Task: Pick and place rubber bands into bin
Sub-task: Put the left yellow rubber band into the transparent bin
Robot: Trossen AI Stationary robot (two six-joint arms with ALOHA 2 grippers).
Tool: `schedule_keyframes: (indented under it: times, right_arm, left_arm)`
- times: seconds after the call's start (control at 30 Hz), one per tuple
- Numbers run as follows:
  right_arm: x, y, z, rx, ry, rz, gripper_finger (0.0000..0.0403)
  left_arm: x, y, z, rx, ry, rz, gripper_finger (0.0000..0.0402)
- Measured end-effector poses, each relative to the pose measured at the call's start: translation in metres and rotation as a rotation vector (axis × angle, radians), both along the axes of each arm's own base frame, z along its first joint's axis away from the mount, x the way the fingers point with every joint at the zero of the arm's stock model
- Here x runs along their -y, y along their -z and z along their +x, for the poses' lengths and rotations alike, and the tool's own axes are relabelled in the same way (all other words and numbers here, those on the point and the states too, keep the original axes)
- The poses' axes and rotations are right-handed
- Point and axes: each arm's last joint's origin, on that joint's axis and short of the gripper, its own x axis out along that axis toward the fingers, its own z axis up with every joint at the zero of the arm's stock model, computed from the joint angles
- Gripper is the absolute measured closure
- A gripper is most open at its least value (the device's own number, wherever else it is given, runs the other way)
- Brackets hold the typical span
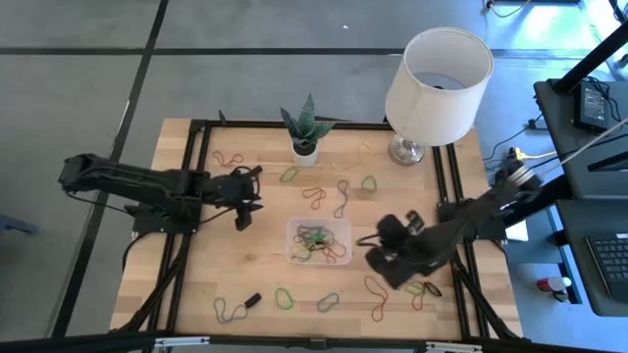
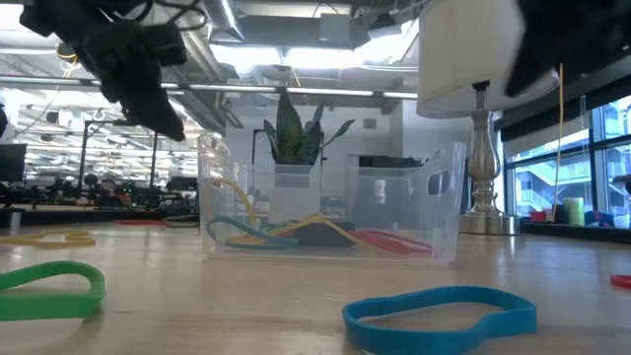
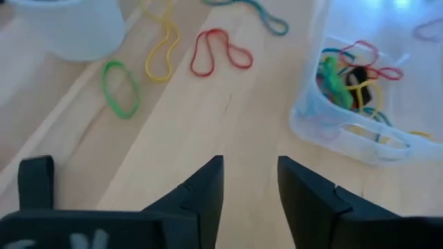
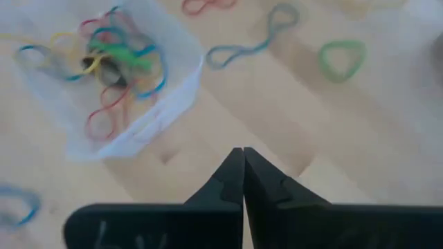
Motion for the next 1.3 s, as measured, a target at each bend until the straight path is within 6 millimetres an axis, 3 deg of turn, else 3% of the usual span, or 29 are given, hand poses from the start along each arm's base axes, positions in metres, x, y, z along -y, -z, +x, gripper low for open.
schedule_keyframes:
  times: [0.27, 0.57, 0.83, 1.17, 1.3]
  right_arm:
    - [0.022, 0.029, -0.060, 0.134, -0.072, 0.133, 0.0396]
    - [0.053, 0.053, -0.098, 0.133, -0.081, 0.162, 0.0396]
    - [0.070, 0.069, -0.118, 0.160, -0.084, 0.185, 0.0396]
    - [0.073, 0.068, -0.121, 0.228, -0.165, 0.208, 0.0396]
    - [0.073, 0.068, -0.121, 0.225, -0.179, 0.200, 0.0396]
  left_arm:
    - [-0.002, 0.023, 0.002, -0.149, -0.303, -0.157, 0.0268]
    - [0.001, 0.045, -0.014, -0.433, -0.565, -0.361, 0.0290]
    - [0.003, 0.056, -0.012, -0.572, -0.494, -0.363, 0.0302]
    - [0.002, 0.080, -0.005, -0.746, -0.422, -0.210, 0.0306]
    - [0.003, 0.086, -0.002, -0.798, -0.343, -0.226, 0.0336]
